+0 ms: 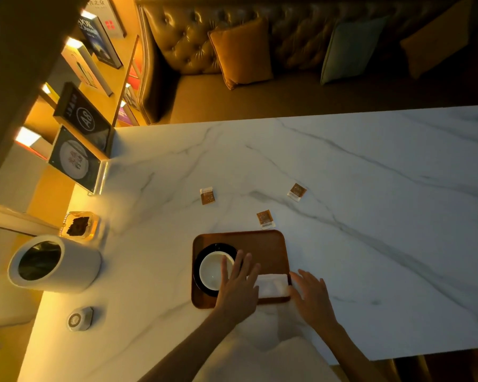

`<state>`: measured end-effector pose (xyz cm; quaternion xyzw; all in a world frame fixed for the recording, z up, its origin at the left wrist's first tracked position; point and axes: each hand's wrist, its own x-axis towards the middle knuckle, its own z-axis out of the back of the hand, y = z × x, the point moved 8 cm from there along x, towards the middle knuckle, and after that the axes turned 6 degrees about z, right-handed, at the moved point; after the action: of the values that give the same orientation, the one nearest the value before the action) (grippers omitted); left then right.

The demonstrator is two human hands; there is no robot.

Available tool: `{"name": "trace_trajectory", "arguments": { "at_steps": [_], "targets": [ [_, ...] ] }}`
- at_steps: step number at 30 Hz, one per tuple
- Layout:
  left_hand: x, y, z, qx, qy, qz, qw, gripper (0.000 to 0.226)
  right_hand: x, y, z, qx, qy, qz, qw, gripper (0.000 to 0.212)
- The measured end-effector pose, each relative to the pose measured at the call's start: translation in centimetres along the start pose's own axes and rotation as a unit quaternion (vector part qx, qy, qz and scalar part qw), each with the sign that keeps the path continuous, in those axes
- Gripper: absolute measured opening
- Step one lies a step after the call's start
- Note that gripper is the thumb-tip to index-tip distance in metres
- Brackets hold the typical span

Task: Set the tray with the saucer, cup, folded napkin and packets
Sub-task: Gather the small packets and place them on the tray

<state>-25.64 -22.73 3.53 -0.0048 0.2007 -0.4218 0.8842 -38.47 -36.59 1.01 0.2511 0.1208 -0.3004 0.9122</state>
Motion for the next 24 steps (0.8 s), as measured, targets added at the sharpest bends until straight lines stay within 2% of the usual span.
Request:
{"name": "trace_trajectory", "arguments": {
  "at_steps": [5, 8, 13, 18, 24],
  "targets": [
    [1.7, 3.7, 1.5, -0.026, 0.033, 0.071, 0.997, 0.054, 1.2, 1.4, 2.4, 0.076, -0.060, 0.015, 0.995, 0.033],
    [3.2, 5.8, 3.3, -0.040, 0.016, 0.099, 0.994, 0.051, 3.0, 2.7, 3.8, 0.084, -0.064, 0.007, 0.994, 0.032],
    [6.8, 10.9, 6.0, -0.131, 0.006, 0.166, 0.977, 0.046, 8.3, 6.8, 5.8, 0.109, -0.049, 0.037, 0.992, 0.034],
    [11.3, 17.0, 7.0, -0.284, 0.012, 0.261, 0.923, 0.043, 15.5, 11.9, 6.4, 0.137, -0.021, 0.040, 0.989, 0.029],
    [17.1, 22.1, 7.6, -0.365, -0.020, 0.340, 0.866, 0.027, 25.0, 17.1, 5.3, 0.176, -0.013, 0.010, 0.984, 0.024]
  ]
}}
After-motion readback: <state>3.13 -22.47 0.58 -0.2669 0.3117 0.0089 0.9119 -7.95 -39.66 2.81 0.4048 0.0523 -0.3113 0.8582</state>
